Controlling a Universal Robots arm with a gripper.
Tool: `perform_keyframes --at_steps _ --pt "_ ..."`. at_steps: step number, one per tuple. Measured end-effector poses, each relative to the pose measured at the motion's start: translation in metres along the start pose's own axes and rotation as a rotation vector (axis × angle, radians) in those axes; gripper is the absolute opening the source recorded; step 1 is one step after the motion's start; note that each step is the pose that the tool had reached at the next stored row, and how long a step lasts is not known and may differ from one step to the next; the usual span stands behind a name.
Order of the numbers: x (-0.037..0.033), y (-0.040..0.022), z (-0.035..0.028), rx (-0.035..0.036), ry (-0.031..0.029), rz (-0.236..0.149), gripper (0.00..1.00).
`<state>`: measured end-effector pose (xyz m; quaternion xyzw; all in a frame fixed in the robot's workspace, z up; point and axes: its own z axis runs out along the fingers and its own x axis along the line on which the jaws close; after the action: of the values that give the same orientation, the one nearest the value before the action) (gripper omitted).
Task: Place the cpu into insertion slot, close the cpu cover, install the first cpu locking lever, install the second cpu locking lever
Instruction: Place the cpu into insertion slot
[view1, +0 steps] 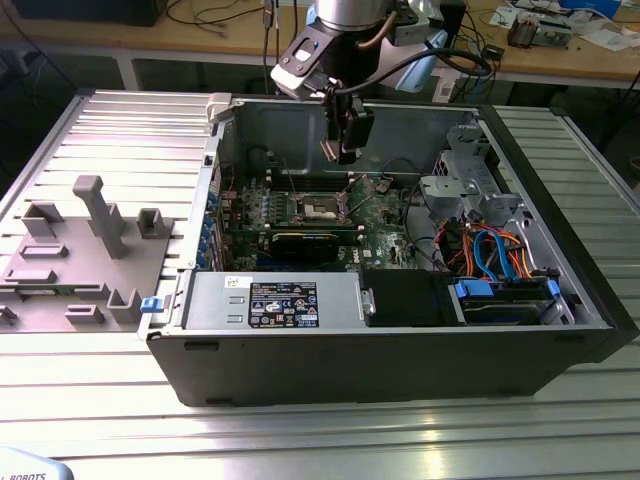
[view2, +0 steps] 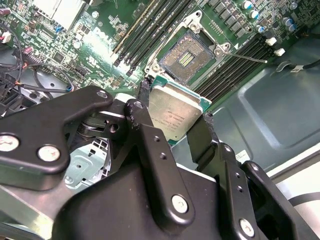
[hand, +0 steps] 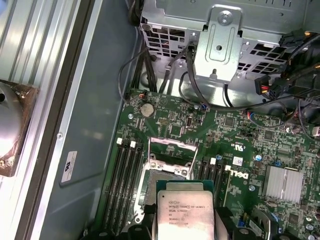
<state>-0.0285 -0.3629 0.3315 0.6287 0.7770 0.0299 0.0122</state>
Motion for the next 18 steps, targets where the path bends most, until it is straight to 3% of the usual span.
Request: perform_keyframes --at_steps 18 --pt "0.0 0.0 0.0 -0.0004 -0.0015 0.024 0.54"
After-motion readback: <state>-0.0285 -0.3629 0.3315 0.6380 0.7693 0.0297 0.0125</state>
